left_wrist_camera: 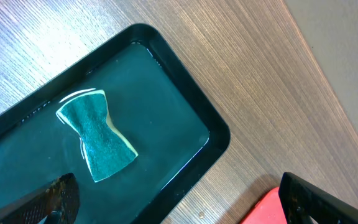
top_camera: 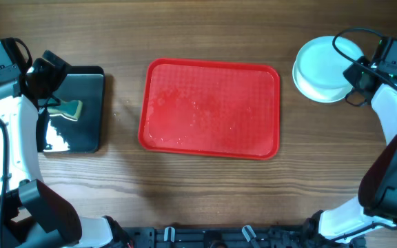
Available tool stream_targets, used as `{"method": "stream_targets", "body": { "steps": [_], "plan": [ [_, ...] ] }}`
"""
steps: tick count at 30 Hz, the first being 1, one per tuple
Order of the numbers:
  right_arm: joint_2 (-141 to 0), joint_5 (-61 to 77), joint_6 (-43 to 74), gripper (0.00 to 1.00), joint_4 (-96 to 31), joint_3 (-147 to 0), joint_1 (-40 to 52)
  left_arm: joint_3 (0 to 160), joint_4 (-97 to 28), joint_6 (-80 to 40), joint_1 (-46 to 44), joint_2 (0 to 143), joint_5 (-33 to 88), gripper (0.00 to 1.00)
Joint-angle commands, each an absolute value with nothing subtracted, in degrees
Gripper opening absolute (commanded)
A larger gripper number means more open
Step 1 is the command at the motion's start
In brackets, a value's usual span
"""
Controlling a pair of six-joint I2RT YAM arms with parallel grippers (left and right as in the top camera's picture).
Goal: Clean dirty plates on tray and stack at the side
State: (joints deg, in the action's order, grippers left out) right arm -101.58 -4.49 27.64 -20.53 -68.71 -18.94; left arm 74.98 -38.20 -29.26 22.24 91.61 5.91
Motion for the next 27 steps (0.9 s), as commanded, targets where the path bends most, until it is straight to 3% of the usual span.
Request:
{"method": "stream_targets", "body": {
  "steps": [1,3,5,8,10,11,15,23,27],
  "plan": [
    [-104.6,-4.23,28.51,0.35,-18.37,-68.88,-18.79,75.2,-38.0,-28.99,22.35,92.01,6.17,1.0],
    [-103.46,-3.95,28.45,0.43,-18.83,-68.9,-18.79,75.2,-38.02,-28.99,22.35,92.01,6.17,1.0],
    [-97.34,3.77,28.47,0.62,-23.2,-68.9,-18.72,75.2,-38.02,-28.99,22.35,92.01,6.17,1.0],
    [-84.29,9.08,27.97,0.69,-31.88,-68.88,-15.38,75.2,-38.0,-28.99,22.35,92.01,6.17,1.0],
    [-76.14,9.1,22.85,0.73,-36.71,-68.88,-5.37,75.2,-38.02,-28.97,22.35,92.01,6.17,1.0],
    [-73.21,9.08,21.04,1.0,-39.44,-68.88,1.17,75.2,-38.02,-28.99,22.35,92.01,6.17,1.0],
    [-73.14,9.08,21.06,1.0,-41.15,-68.88,13.37,75.2,-38.02,-28.99,22.35,92.01,6.17,1.0],
    [-70.63,6.85,20.75,0.99,-43.48,-68.58,13.65,75.2,-38.02,-28.99,22.35,92.01,6.17,1.0],
    [-55.68,3.25,17.54,1.0,-35.31,-55.48,13.65,75.2,-38.0,-28.99,22.35,92.01,6.17,1.0]
  ]
}}
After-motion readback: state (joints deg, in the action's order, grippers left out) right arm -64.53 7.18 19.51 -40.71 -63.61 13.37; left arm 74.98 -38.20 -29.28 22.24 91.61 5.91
